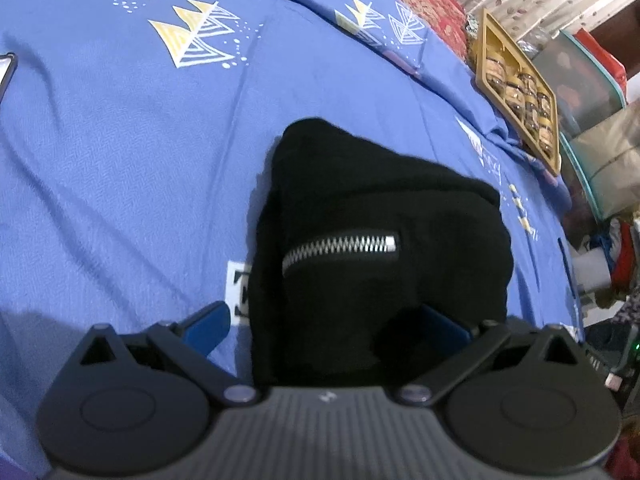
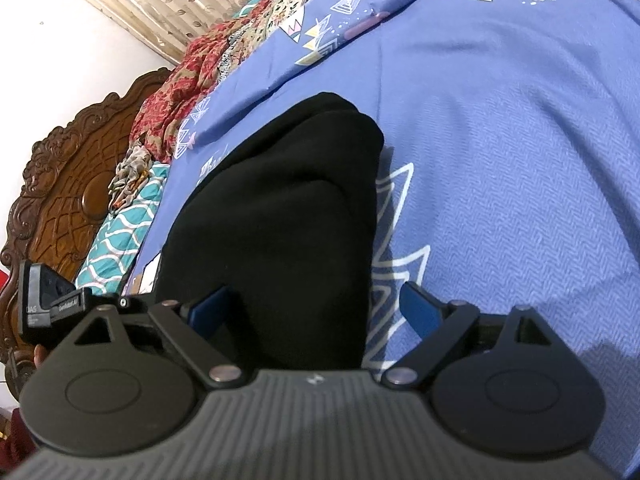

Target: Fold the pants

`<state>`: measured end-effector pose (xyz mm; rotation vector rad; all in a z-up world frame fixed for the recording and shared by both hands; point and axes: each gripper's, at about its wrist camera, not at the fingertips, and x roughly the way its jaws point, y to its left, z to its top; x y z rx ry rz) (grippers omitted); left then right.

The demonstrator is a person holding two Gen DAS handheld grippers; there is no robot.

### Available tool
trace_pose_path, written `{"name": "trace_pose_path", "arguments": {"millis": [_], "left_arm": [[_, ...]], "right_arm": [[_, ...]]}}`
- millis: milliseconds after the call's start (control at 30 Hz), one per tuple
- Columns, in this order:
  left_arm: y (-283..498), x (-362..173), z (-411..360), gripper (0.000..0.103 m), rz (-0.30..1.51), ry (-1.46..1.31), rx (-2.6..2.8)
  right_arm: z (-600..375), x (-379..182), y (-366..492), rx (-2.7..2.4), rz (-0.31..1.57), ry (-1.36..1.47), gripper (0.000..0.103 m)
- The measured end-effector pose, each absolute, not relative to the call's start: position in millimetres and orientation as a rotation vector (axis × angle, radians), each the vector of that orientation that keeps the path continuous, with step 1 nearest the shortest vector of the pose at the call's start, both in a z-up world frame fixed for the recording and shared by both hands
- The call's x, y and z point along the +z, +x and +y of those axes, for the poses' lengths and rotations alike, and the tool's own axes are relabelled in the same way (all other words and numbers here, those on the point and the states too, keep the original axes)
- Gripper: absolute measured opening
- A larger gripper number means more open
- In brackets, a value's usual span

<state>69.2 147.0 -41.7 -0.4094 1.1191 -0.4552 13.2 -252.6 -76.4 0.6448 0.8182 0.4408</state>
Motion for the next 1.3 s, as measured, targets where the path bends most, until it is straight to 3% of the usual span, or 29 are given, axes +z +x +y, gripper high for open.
{"name": "trace_pose_path", "arguments": {"millis": [1300], "left_arm": [[68, -35, 145, 0.103, 1.127, -0.409, -0.450]], "right_arm": [[-252, -76, 10, 0.455, 0.811, 0.613, 0.096]]}}
